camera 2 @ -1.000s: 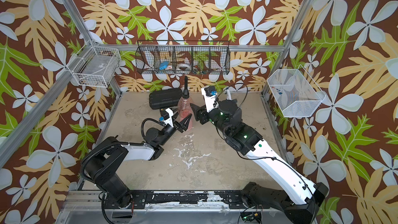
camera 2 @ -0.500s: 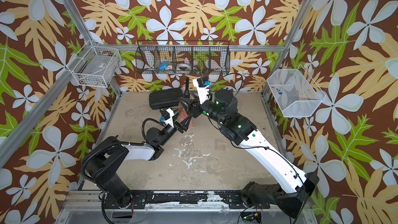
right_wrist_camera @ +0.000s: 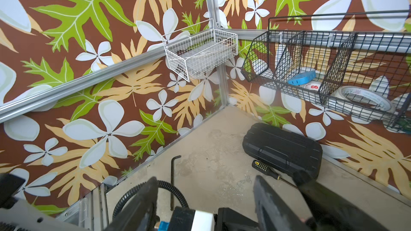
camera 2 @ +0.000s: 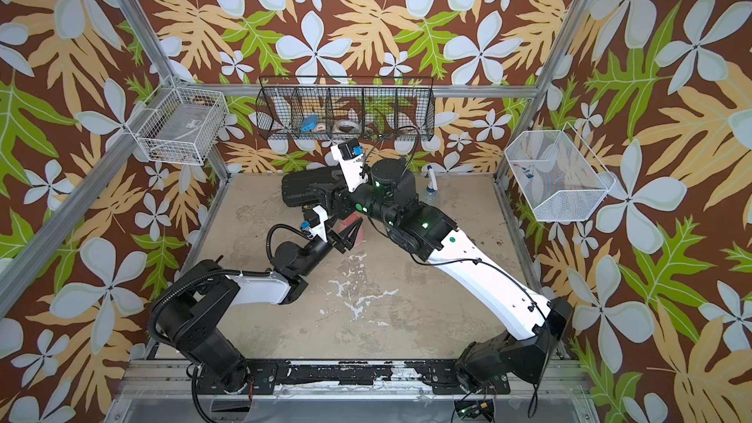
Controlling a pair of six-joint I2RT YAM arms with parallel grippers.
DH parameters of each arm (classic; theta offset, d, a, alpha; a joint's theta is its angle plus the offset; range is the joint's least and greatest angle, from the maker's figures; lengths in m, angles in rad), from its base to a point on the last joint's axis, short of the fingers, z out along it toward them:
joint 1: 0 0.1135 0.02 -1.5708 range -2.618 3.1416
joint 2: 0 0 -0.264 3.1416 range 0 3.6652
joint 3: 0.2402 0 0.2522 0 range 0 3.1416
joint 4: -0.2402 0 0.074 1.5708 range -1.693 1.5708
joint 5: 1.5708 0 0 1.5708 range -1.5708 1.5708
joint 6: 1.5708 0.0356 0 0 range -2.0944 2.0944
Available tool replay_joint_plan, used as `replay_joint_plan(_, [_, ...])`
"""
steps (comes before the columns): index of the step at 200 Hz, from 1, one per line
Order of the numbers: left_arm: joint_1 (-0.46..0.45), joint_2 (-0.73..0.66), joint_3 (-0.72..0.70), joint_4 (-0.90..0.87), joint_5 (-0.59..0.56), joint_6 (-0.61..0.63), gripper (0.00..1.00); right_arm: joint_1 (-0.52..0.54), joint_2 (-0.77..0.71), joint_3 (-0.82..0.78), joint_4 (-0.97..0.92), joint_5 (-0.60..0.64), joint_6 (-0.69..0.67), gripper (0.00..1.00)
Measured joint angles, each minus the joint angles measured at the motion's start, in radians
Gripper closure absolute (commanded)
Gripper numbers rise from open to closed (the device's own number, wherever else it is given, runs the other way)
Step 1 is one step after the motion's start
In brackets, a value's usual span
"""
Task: Attach spray nozzles to spray bottles
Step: Screw the spray nozzle on the spray bottle.
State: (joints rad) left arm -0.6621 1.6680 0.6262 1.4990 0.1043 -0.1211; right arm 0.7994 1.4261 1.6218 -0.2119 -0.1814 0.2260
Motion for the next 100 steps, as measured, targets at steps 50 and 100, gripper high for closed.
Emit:
replay_joint_plan(50, [0.045, -0.015, -0.018, -0.001, 0.084, -0.008, 0.42, -0.156, -0.15, -0.056, 0.002, -0.018, -0.021, 0.22])
replay_joint_plan(100, [0.047, -0.026, -0.009, -0.014, 0.145, -0.012, 0.42, -0.228, -0.099, -0.092, -0.01, -0.121, 0.006, 0.21])
